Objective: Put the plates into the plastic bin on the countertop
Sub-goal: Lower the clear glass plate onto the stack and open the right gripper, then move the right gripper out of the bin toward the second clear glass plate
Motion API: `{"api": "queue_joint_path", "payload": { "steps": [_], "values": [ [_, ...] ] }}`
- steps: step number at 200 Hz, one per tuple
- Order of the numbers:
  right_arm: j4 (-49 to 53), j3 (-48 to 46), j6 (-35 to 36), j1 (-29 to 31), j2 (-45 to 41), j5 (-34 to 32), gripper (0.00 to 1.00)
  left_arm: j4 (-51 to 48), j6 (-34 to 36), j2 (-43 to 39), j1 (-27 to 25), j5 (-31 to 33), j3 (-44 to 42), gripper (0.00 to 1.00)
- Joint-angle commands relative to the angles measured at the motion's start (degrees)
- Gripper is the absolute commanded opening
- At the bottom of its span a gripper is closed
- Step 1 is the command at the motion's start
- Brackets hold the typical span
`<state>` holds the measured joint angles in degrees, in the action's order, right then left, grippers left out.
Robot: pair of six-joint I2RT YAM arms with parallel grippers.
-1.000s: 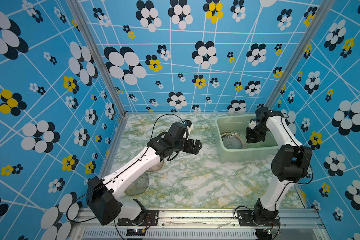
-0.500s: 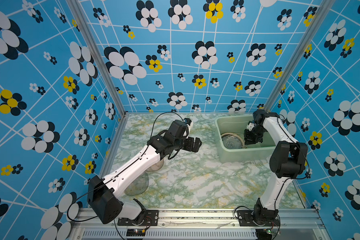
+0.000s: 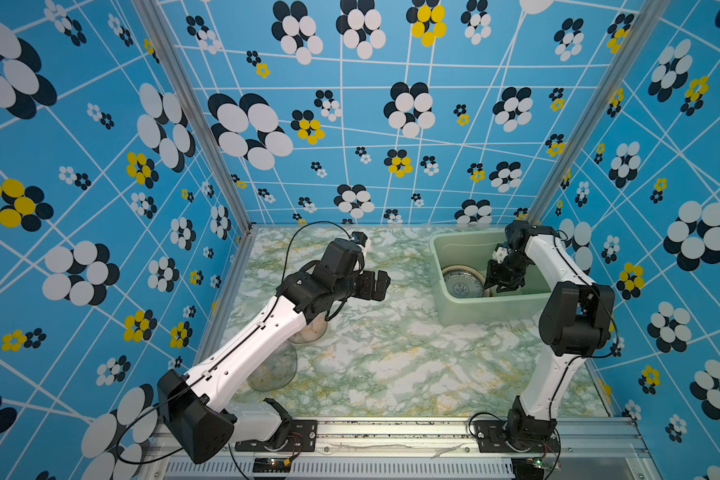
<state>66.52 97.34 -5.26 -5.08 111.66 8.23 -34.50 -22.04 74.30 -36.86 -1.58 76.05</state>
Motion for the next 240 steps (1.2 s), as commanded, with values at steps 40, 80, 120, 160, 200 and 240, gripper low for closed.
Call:
{"api": "queue_joint_path", "payload": {
  "steps": [40, 80, 120, 160, 200, 240],
  "values": [
    [-15.00, -5.08, -13.78, 6.61, -25.95, 9.03, 0.61, -14.54, -6.97, -14.92, 3.32, 12.82, 0.37, 0.99],
    [-29.92, -13.01, -30.30, 24.85, -36.25, 4.06, 0.62, -25.07, -9.35, -26.72, 4.54, 19.60, -0.08, 0.99],
    [-44.96, -18.46, -43.13, 50.43, -30.81, -4.33, 0.60, -31.71, -13.31, -35.20, 4.65, 23.03, 0.97, 0.99],
    [-51.34, -14.08, -54.51, 64.84, -13.29, -6.11, 0.59, -35.71, -14.94, -39.97, 4.69, 23.96, 1.80, 0.99],
    [-57.82, -6.34, -65.58, 71.92, 3.55, -1.28, 0.57, -42.65, -17.73, -39.24, 4.69, 22.59, 2.57, 0.99],
    [-64.34, -1.90, -73.83, 73.31, 12.50, 3.96, 0.58, -44.04, -20.49, -39.67, 4.70, 20.69, 1.13, 0.99]
  ]
}}
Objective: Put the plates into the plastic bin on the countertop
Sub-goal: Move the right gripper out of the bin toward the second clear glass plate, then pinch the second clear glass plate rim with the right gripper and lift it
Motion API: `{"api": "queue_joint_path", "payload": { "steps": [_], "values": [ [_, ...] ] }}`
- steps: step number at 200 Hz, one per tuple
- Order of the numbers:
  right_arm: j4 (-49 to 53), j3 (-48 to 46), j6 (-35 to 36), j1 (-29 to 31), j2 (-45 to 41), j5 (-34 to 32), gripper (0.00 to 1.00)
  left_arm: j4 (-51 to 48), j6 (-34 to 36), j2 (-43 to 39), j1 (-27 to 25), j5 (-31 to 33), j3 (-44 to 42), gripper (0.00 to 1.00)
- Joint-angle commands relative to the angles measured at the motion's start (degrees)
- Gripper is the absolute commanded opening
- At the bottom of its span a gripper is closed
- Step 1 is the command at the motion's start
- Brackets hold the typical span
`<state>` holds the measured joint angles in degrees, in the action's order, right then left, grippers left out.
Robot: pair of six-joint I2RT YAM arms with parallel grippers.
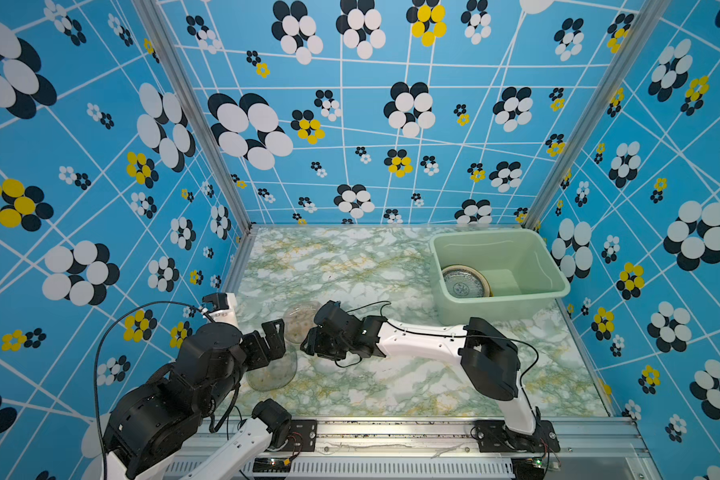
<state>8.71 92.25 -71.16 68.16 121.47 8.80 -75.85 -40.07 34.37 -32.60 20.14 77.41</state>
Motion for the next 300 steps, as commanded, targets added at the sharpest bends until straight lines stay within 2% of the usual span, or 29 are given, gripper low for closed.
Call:
{"api": "queue_joint_path", "payload": {
  "steps": [1, 50, 117, 161, 209, 268, 300],
  "values": [
    [-6.57, 3.33, -8.07, 0.06, 2.70, 3.54, 0.58, -2.70, -2.46, 0.26, 0.48, -1.10, -0.23, 0.99],
    [-10.92, 5.85, -15.17, 0.78, 11.61, 5.27, 0.56, -1.94, -1.92, 2.89, 0.43, -4.52, 0.23, 0.99],
    [-10.24, 9.16, -17.42, 0.76, 16.36, 7.76, 0.51, -9.66, -9.48, 6.40, 0.43, -4.20, 1.96, 0.99],
    [-10.42, 9.48, -17.70, 0.39, 17.00, 7.81, 0.40, -13.52, -18.29, 7.00, 0.44, -5.77, 1.35, 0.99],
    [-10.18, 9.44, -18.05, 0.21, 17.30, 8.12, 0.27, -21.36, -29.68, 9.32, 0.46, -3.14, 2.00, 0.99],
    [-10.16, 8.83, -16.80, -0.05, 16.13, 7.99, 0.04, -22.02, -30.44, 12.03, 0.76, -2.23, 2.91, 0.99],
    [-12.15, 6.81, -14.99, -0.29, 13.64, 7.49, 0.01, -20.03, -28.59, 12.47, 1.04, -1.68, 2.66, 0.99]
  ]
}}
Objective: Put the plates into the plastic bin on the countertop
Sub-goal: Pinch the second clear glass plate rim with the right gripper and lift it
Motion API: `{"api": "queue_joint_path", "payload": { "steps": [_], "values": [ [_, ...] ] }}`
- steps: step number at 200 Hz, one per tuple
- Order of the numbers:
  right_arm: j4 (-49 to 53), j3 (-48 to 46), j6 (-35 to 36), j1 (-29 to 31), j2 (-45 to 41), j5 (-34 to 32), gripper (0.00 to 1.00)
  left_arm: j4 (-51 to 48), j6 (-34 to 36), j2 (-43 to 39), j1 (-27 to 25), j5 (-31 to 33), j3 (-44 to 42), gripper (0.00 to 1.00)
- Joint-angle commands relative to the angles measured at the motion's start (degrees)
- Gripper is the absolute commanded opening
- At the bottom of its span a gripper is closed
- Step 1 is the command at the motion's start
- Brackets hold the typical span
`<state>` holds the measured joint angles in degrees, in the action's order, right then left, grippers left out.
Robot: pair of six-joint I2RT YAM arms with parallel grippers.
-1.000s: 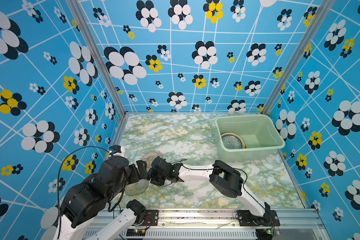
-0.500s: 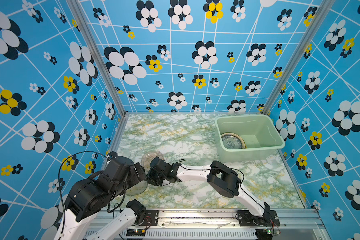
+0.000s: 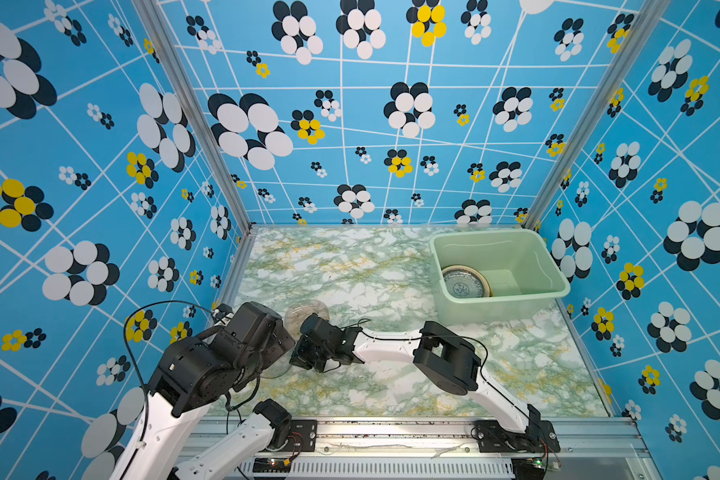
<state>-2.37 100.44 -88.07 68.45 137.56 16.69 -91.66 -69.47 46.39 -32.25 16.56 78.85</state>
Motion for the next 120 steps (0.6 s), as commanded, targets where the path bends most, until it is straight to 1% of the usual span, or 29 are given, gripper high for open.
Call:
{"api": "queue_joint_path", "payload": {
  "steps": [1, 17, 40, 66, 68, 75, 85, 104, 120],
  "values": [
    [-1.33, -1.48, 1.98, -0.54, -2.54, -0.42, 0.01, -4.14, 0.86, 0.45, 0.70, 1.99, 1.26, 0.99],
    [-3.19, -2.29, 3.08, -0.53, -4.17, -0.37, 0.00, -2.40, 2.60, 0.63, 0.79, 2.12, 1.56, 0.99],
    [-2.52, -1.36, 6.14, -0.52, -6.45, 1.28, 0.00, 1.11, 6.48, 0.63, 0.79, 2.51, 2.89, 0.99],
    [3.34, -0.61, 12.16, -0.98, -10.96, 1.93, 0.00, 5.34, 13.68, 0.13, 0.79, 2.41, 5.70, 0.99],
    [3.87, -0.65, 12.60, -1.09, -11.43, 1.99, 0.00, 6.82, 14.39, 0.11, 0.79, 2.22, 5.99, 0.99],
    [6.00, -0.81, 14.51, -1.51, -12.47, 2.24, 0.00, 8.97, 17.93, 0.07, 0.79, 0.80, 6.92, 0.99],
    [9.17, -1.57, 17.04, -2.22, -16.24, 2.62, 0.00, 11.55, 22.86, 0.08, 0.79, -1.66, 8.46, 0.99],
    [14.95, -4.44, 21.47, -4.32, -22.32, 3.25, 0.00, 14.07, 28.64, 0.59, 0.79, -5.80, 11.19, 0.99],
    [23.08, -5.88, 27.18, -7.10, -27.63, 4.05, 0.00, 16.36, 32.50, 1.01, 0.79, -9.42, 12.54, 0.99]
  ]
}}
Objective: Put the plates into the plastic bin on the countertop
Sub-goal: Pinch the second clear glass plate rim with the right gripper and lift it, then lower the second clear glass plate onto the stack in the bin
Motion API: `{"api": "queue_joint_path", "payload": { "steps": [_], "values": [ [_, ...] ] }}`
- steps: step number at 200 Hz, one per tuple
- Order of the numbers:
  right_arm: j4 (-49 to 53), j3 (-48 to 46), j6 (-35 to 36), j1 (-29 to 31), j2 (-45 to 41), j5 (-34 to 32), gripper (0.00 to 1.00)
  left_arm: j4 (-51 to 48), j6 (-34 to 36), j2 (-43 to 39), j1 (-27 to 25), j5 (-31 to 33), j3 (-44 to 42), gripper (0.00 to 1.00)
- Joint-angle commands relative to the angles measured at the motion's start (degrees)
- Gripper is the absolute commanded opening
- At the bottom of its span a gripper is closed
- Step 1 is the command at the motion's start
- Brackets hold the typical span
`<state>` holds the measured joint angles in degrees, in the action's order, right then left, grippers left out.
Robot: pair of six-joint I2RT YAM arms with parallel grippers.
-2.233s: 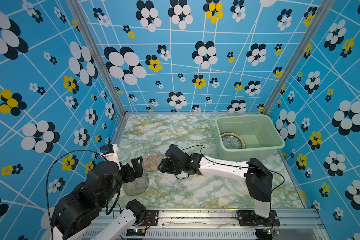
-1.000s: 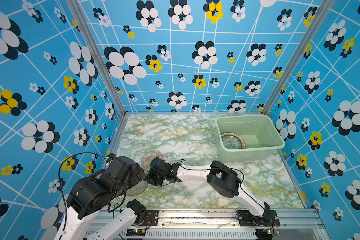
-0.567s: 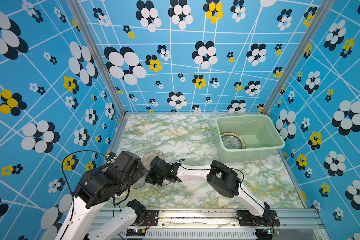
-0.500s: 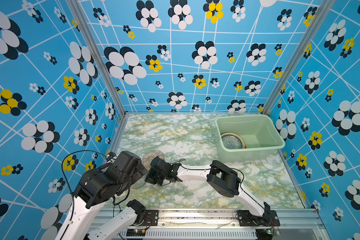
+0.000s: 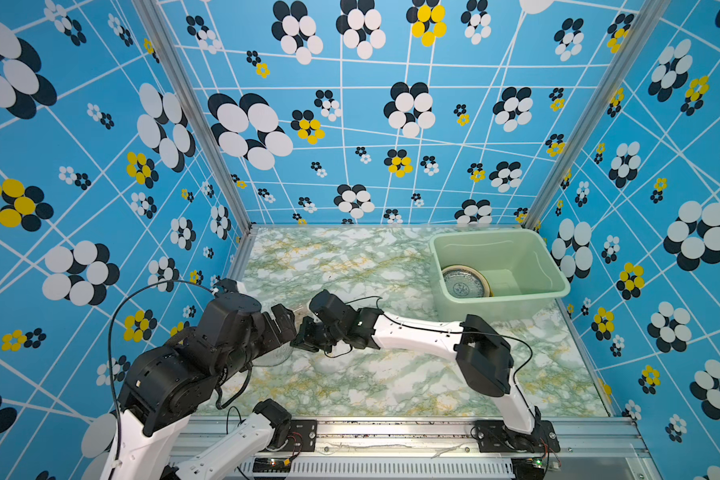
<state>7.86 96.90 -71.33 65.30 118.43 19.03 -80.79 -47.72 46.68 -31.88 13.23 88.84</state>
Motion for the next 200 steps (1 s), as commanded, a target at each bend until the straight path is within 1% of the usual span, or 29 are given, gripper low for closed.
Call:
{"api": "queue_joint_path", "payload": {
  "steps": [1, 23, 39, 51, 81, 100, 129, 143, 150, 163, 177, 189, 200],
  "values": [
    [13.57, -2.38, 10.78, -4.13, -8.85, 1.80, 0.00, 5.66, 11.00, 0.76, 0.41, -6.28, 2.60, 0.99],
    [26.92, -3.33, 20.80, -10.42, -15.59, 5.44, 0.00, 10.18, 15.01, 0.97, 0.41, -11.02, 2.55, 0.99],
    [36.12, -4.04, 28.13, -17.25, -20.73, 8.54, 0.00, 15.63, 18.01, 0.25, 0.37, -16.16, 0.69, 0.99],
    [41.66, -4.10, 32.85, -21.97, -24.20, 9.20, 0.00, 19.30, 20.01, -0.34, 0.34, -18.77, -0.85, 0.99],
    [54.44, -2.23, 44.52, -35.80, -31.59, 8.63, 0.00, 22.45, 25.30, 0.32, 0.06, -21.45, -2.30, 0.99],
    [60.79, 0.27, 51.59, -44.47, -34.19, 7.34, 0.00, 24.39, 27.61, 1.53, -0.29, -22.10, -2.77, 0.99],
    [68.12, 5.19, 61.63, -55.01, -33.61, 4.86, 0.00, 29.84, 29.38, 3.26, -1.63, -22.08, -5.02, 0.99],
    [71.32, 8.37, 65.94, -58.17, -31.64, 1.65, 0.00, 32.09, 32.10, 4.56, -3.99, -21.94, -6.04, 0.99],
    [72.18, 9.71, 67.59, -61.07, -30.64, 0.44, 0.00, 32.79, 34.09, 5.31, -5.77, -21.26, -6.33, 0.99],
    [72.32, 11.52, 69.81, -63.73, -28.89, -1.73, 0.00, 34.32, 38.69, 6.56, -9.34, -19.22, -7.04, 0.99],
    [71.80, 12.98, 70.56, -66.29, -26.80, -4.10, 0.00, 36.33, 43.62, 7.68, -12.80, -16.68, -7.87, 0.99],
    [71.71, 14.53, 71.43, -68.18, -24.74, -4.64, 0.00, 38.12, 46.81, 8.70, -14.62, -15.26, -8.43, 0.99],
    [71.12, 15.36, 72.54, -69.43, -23.12, -5.14, 0.00, 39.48, 48.94, 9.90, -15.66, -15.25, -8.68, 0.99]
  ]
}}
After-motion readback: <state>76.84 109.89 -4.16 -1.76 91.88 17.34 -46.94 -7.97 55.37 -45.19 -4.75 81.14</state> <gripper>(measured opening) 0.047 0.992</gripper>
